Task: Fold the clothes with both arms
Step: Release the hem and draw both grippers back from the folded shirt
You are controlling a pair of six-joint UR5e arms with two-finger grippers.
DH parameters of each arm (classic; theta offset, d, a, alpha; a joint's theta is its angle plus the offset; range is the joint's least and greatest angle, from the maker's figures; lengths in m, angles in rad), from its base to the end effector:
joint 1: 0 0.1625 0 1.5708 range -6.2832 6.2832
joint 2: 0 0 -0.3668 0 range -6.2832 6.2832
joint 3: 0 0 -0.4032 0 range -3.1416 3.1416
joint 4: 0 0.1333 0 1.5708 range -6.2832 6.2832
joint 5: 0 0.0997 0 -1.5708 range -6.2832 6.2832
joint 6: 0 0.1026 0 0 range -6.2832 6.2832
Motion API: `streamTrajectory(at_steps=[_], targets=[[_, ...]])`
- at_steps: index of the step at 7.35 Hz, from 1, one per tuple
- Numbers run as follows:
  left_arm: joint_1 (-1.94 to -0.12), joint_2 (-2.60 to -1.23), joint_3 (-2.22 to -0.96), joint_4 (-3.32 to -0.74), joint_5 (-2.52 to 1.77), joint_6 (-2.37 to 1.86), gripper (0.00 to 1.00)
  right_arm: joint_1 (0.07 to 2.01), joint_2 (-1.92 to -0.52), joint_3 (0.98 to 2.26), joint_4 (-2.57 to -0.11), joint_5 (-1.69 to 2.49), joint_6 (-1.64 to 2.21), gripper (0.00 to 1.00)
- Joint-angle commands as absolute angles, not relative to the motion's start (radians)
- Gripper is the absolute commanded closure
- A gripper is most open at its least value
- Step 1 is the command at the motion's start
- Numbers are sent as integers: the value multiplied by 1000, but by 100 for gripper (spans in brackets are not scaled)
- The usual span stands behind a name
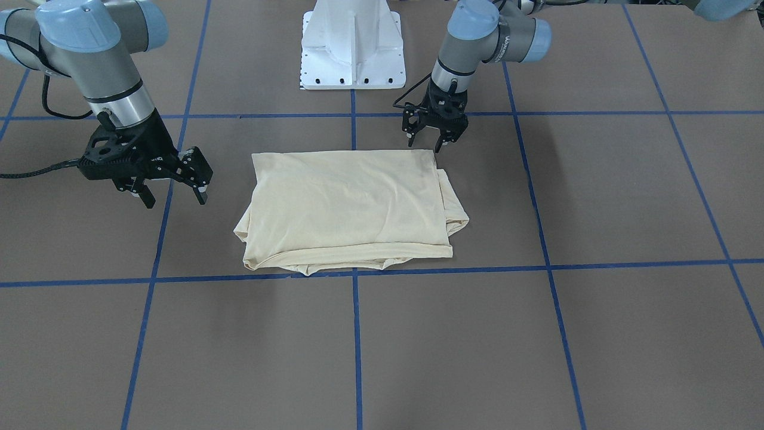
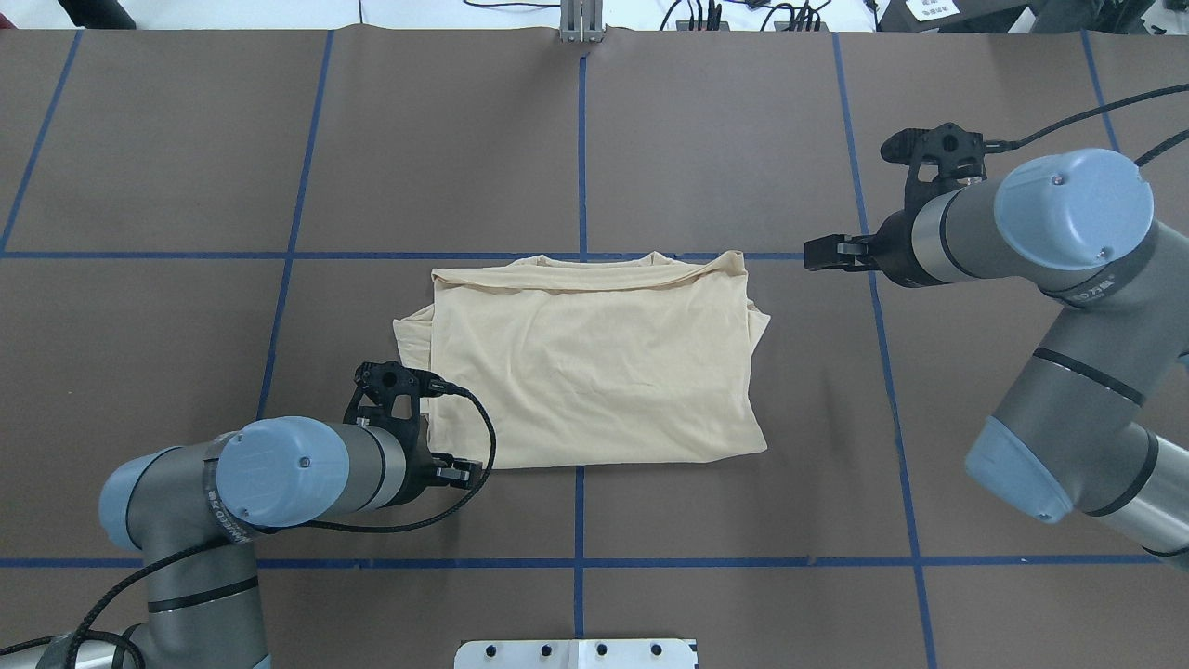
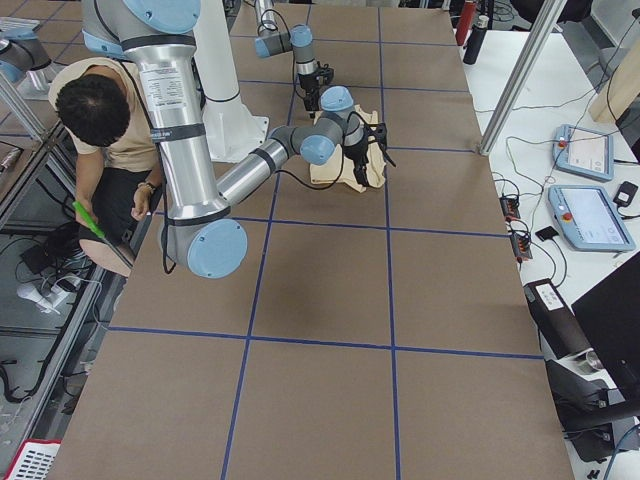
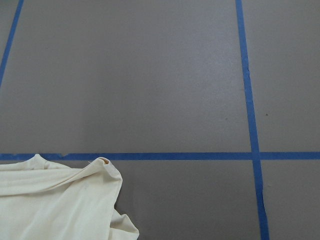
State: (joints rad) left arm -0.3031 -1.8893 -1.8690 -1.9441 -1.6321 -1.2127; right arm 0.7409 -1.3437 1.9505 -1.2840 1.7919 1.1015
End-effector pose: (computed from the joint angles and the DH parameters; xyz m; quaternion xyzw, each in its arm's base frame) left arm 0.5196 -0.2956 0.2505 0.1286 0.4579 0.0387 0.8788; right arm -0.3342 -0.4559 0.2750 0.1625 -0.4098 0.0741 0.8945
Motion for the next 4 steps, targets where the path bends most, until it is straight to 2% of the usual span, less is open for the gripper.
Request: streamTrajectory(at_steps=[1, 4], targets=[[-313, -1890, -1868, -1942, -1631, -1212, 36, 741, -1344, 1950, -1284, 1790, 1101, 0], [-319, -1890, -1861, -1940, -1631, -1212, 40, 741, -1344, 1950, -1284, 1787, 1101, 0]])
